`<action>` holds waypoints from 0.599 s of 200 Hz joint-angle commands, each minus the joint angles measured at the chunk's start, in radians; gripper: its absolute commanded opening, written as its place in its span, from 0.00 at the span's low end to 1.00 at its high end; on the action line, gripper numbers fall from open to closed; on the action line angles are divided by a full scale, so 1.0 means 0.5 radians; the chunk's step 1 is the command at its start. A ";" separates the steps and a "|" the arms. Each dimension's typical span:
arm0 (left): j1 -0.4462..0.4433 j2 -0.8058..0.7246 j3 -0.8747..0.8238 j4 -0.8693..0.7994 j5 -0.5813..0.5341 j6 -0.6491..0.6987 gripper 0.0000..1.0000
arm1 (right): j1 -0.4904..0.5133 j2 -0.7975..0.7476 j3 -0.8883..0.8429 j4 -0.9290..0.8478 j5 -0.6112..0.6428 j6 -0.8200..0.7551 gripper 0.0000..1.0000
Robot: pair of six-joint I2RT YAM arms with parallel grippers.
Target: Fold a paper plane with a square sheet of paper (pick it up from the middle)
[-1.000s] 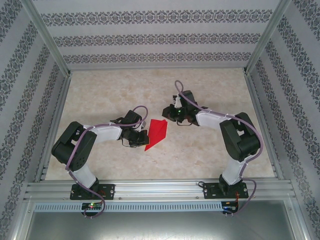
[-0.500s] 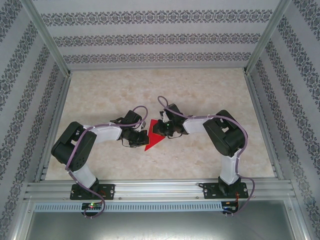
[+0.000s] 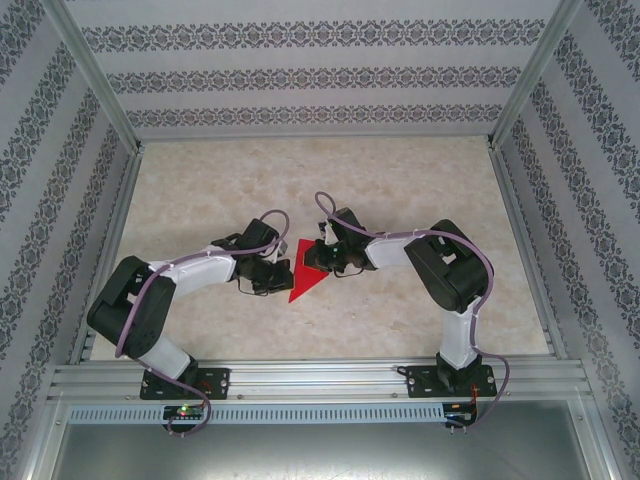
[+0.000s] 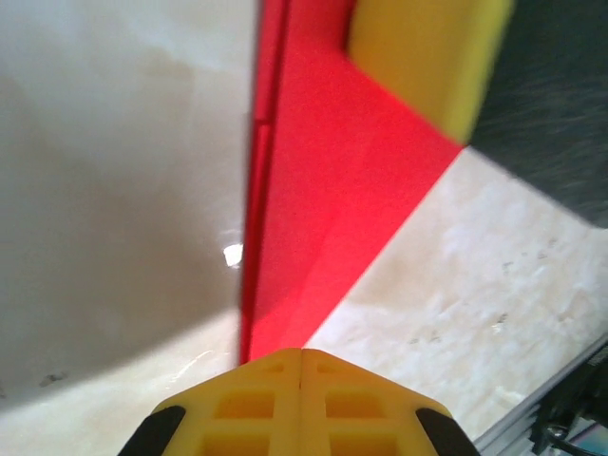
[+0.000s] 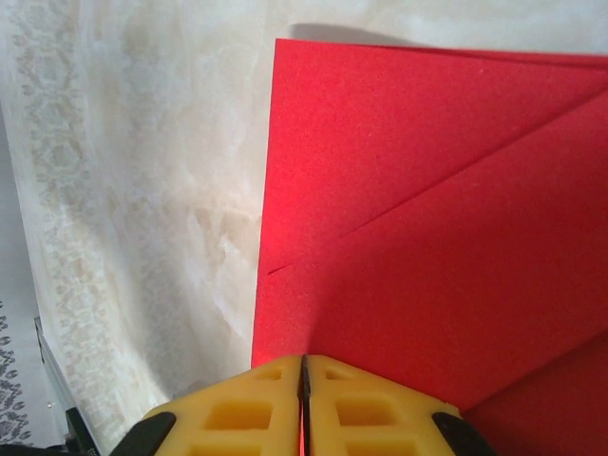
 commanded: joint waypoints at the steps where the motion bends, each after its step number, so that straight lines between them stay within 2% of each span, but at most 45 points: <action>1: -0.007 0.041 0.057 0.053 0.114 -0.073 0.07 | -0.014 0.092 -0.067 -0.105 0.091 0.002 0.10; 30: -0.015 0.192 0.048 0.251 0.303 -0.114 0.09 | -0.013 0.106 -0.068 -0.088 0.087 0.019 0.10; 44: -0.019 0.232 0.019 0.272 0.298 -0.126 0.10 | -0.008 0.119 -0.064 -0.088 0.081 0.023 0.10; 62: -0.019 0.276 -0.002 0.143 0.261 -0.088 0.10 | -0.010 0.115 -0.070 -0.093 0.084 0.025 0.10; 90: -0.019 0.175 -0.123 -0.001 0.081 -0.054 0.09 | -0.014 0.117 -0.080 -0.098 0.088 0.018 0.10; 120: -0.021 0.089 -0.296 0.038 0.098 -0.101 0.09 | -0.023 0.116 -0.083 -0.086 0.079 0.013 0.10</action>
